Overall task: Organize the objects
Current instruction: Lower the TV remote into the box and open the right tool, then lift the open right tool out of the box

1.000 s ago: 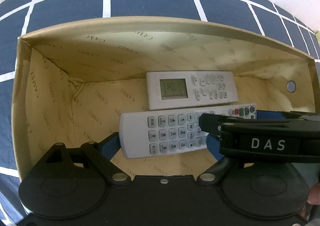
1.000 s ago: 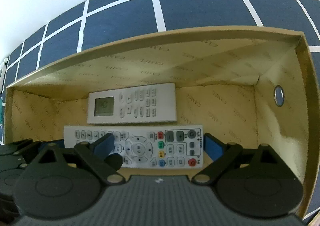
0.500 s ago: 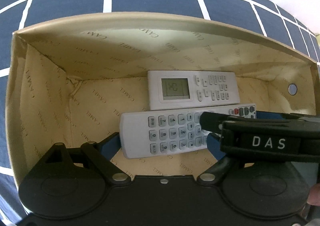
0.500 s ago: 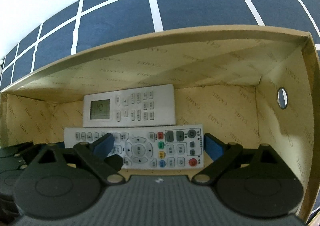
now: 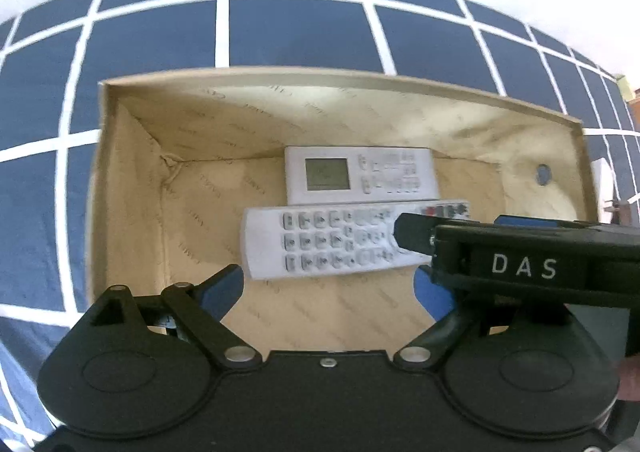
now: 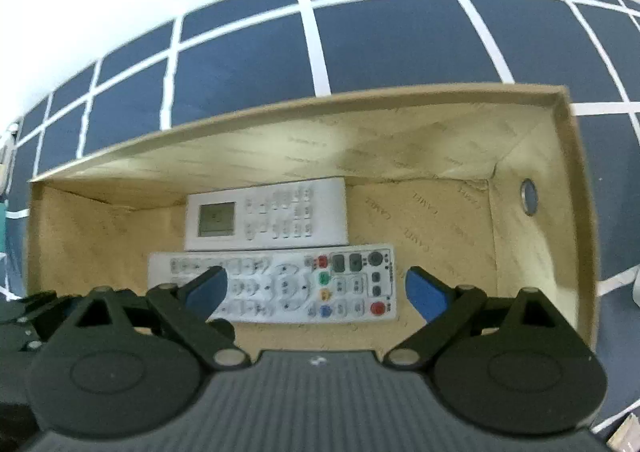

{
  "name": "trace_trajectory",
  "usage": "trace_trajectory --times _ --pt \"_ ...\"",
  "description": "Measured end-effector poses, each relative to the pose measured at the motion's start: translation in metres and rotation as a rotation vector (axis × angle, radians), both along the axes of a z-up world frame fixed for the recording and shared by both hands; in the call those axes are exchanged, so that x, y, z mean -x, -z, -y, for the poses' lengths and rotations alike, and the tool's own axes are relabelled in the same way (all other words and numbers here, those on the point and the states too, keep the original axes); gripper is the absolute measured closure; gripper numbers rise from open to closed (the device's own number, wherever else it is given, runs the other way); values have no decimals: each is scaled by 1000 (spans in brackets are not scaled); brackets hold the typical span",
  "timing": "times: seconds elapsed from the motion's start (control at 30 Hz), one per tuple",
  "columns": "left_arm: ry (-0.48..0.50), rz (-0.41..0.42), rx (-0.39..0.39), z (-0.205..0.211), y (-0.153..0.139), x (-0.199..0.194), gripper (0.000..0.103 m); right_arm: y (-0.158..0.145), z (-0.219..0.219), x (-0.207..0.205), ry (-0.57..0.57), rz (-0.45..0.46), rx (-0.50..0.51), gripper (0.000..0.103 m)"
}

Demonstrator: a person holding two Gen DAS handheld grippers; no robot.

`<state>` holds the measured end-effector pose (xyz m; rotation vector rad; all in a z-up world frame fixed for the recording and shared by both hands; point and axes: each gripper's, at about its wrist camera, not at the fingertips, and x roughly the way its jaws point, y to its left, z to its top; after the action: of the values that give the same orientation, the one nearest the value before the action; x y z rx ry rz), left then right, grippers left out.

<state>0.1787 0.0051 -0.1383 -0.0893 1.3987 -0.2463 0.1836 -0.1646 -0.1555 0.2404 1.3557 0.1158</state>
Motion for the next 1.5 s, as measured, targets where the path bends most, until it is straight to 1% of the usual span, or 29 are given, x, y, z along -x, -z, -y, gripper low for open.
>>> trace_trajectory --times 0.2,0.33,0.57,0.8,0.87,1.03,1.17,1.33,1.5 --pt "-7 56 -9 6 -35 22 11 -31 -6 14 -20 54 -23 8" --pt "-15 89 -14 9 -57 44 11 -52 -2 33 -23 86 -35 7" --pt "-25 149 -24 15 -92 85 11 -88 11 77 -12 130 -51 7" --pt "-16 200 -31 31 -117 126 7 -124 31 119 23 193 -55 6" --pt "-13 214 -33 36 -124 139 6 -133 37 131 33 214 -58 4" --pt "-13 239 -45 48 -138 168 4 -151 54 162 48 253 -64 0" --pt "-14 240 -58 58 -143 186 3 -159 68 187 57 271 -71 0" --pt "-15 234 -86 77 -144 204 0 -162 91 209 69 274 -80 0" --pt "-17 221 -90 108 -143 219 0 -161 119 226 78 264 -84 0"
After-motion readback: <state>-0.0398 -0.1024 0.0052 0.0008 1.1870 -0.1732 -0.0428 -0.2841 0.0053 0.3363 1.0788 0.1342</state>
